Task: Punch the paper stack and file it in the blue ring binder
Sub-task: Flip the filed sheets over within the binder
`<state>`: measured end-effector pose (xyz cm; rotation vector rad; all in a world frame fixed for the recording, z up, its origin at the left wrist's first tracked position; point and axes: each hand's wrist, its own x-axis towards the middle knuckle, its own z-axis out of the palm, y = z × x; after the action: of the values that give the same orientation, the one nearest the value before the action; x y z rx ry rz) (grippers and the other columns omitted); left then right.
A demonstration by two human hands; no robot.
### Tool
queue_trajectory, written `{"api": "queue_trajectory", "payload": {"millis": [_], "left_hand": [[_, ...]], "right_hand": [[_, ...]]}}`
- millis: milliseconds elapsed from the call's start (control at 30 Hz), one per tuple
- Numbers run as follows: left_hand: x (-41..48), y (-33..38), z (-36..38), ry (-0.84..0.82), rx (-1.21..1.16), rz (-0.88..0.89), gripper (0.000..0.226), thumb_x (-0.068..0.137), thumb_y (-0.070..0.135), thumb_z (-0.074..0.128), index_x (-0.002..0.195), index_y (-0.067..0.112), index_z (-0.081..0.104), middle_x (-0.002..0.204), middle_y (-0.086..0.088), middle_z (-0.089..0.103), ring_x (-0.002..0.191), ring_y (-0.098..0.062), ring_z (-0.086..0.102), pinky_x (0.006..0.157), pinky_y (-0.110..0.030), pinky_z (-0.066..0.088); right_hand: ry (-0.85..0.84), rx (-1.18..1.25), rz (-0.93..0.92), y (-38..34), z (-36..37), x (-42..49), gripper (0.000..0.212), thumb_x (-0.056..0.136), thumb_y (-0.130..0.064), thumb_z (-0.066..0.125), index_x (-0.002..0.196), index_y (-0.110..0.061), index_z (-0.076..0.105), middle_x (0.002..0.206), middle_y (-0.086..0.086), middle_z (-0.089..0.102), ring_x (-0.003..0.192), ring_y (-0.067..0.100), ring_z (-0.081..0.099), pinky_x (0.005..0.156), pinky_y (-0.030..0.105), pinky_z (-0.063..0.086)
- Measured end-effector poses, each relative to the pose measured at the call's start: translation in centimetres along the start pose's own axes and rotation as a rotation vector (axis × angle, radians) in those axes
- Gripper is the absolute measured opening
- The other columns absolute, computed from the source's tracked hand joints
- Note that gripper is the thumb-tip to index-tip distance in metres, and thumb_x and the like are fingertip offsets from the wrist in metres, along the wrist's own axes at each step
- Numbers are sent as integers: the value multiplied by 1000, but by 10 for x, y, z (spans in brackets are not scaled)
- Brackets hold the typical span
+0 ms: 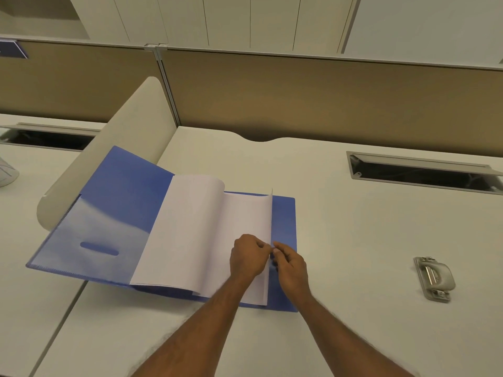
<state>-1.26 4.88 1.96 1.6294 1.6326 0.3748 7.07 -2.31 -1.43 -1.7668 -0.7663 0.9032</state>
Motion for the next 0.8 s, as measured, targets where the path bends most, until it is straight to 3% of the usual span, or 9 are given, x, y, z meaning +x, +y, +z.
{"api": "queue_trajectory", "payload": {"millis": [67, 333, 400, 467, 600, 800], "left_hand": [[1, 0, 2, 2, -4, -31, 29, 90, 32, 60, 90, 6, 72, 81, -10, 68, 66, -16, 58, 71, -27, 51], [7, 0, 5, -3, -106, -44, 33, 87, 39, 64, 99, 9, 74, 94, -9, 74, 80, -22, 69, 81, -33, 57], [8, 1, 5, 4, -151, -52, 35, 85, 41, 65, 99, 10, 74, 96, -9, 74, 83, -23, 69, 85, -36, 57], [10, 1, 3, 12, -179, -55, 35, 84, 41, 65, 98, 11, 73, 97, -9, 73, 84, -24, 68, 87, -36, 56], [13, -4, -10, 82, -223, -29, 27, 81, 27, 73, 104, 13, 70, 107, -5, 71, 90, -22, 68, 89, -35, 55], [17, -19, -63, 126, -335, -59, 32, 63, 19, 86, 91, 17, 71, 69, -2, 71, 67, -18, 68, 69, -34, 59]], "right_hand": [[-5, 0, -3, 0, 0, 1, 81, 74, -76, 42, 125, -16, 60, 120, 9, 67, 106, 25, 65, 97, 45, 52], [-35, -24, 3, -6, -3, 3, 35, 92, -37, 48, 120, -19, 60, 116, 4, 67, 101, 20, 64, 97, 44, 52], [-32, -32, 26, -11, -3, 2, 32, 90, -47, 47, 113, -26, 58, 108, -4, 65, 90, 12, 63, 93, 36, 55], [-35, -53, 32, -12, -4, 3, 43, 80, -65, 43, 106, -32, 54, 100, -10, 62, 84, 8, 60, 82, 23, 55], [-28, -166, 46, -8, -5, 7, 31, 92, -34, 58, 118, -17, 56, 110, -2, 62, 90, 15, 59, 91, 31, 51], [35, -195, 74, -2, -9, 13, 30, 85, -14, 69, 114, -9, 61, 105, 6, 68, 87, 19, 62, 84, 28, 51]]}}
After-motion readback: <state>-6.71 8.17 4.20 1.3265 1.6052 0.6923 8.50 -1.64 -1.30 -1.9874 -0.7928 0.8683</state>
